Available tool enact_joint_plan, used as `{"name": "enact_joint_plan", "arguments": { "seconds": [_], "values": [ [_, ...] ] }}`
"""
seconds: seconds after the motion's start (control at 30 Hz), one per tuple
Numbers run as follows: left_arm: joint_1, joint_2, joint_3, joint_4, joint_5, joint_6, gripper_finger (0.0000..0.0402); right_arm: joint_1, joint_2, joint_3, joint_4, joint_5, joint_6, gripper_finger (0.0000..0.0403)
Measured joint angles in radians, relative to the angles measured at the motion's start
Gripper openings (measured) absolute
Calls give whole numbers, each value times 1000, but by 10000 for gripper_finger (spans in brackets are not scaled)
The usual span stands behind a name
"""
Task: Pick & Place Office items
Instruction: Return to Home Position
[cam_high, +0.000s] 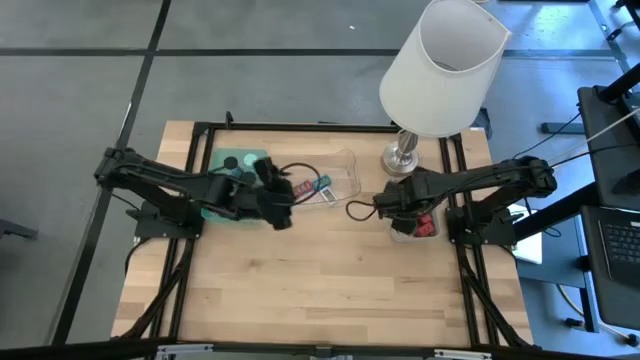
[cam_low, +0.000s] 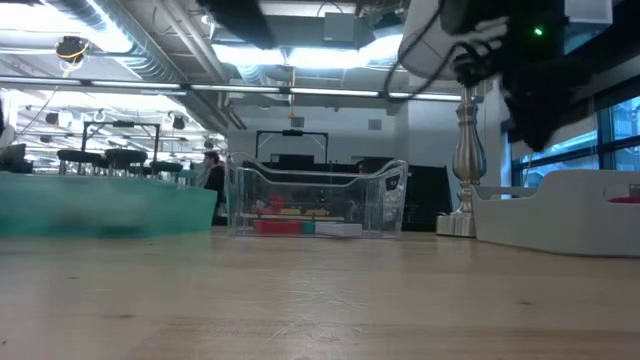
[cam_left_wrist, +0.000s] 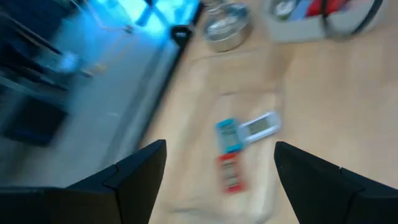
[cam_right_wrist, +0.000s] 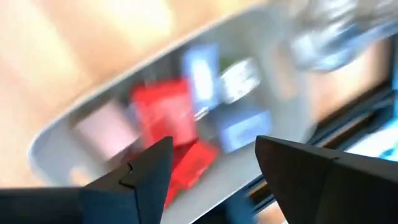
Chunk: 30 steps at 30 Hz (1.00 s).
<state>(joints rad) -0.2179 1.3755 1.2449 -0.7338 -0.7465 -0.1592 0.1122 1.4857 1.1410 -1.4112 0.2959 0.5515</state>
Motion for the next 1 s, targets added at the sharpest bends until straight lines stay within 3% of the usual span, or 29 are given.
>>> {"name": "enact_joint_plan", "arguments": {
  "seconds": [0.1, 0.2, 0.37, 0.6, 0.73, 0.9, 1.0],
  "values": [
    [-19, -68, 0, -121, -93, 107, 296, 10, 0, 68, -44, 143, 82, 226],
    [-33, -134, 0, -223, -122, 128, 296, 33, -1, 143, -121, 285, 192, 225],
    [-58, -232, 0, -332, -24, -85, 296, 97, -1, 238, -160, 517, 262, 225],
    [-62, -396, -1, -407, 67, -313, 296, 193, -1, 274, -160, 676, 278, 225],
    [-87, -514, -44, -387, 68, -369, 296, 232, -1, 274, -159, 689, 273, 224],
    [-131, -664, -162, -347, 12, -439, 296, 244, -1, 274, -158, 490, 252, 225],
    [-153, -768, -264, -246, 9, -415, 296, 264, -1, 274, -134, 425, 235, 226]
  ]
}}
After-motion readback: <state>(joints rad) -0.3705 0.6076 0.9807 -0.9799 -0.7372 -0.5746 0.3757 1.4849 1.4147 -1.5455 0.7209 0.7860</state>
